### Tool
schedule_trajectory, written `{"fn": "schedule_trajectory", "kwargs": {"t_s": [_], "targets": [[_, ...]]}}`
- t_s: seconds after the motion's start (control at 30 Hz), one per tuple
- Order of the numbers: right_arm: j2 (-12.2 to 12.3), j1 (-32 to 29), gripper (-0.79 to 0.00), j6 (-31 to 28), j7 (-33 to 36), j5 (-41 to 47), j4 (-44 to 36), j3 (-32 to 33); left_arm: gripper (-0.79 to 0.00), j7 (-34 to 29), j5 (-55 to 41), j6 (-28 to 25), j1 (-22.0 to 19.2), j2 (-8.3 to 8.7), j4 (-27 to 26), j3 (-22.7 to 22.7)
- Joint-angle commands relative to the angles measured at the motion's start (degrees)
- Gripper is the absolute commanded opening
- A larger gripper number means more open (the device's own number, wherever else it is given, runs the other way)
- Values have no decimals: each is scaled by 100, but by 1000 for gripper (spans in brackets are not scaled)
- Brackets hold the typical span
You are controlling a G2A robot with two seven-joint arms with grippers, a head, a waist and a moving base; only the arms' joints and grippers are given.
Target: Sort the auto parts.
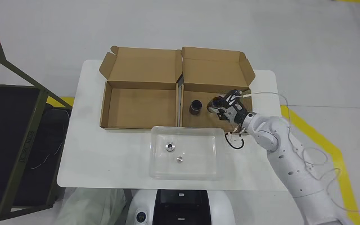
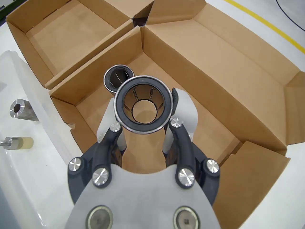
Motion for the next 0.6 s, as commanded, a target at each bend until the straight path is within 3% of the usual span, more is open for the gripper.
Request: {"fn": "schedule_trajectory", "kwargs": {"t_s": [0.0,0.57], "targets": [[-17,46,-785,34,10,-22,72,-62,0,0,0,0,0,0,0,0],[-164,404,-773,214,120,-141,684,-513,0,0,0,0,0,0,0,0]]}}
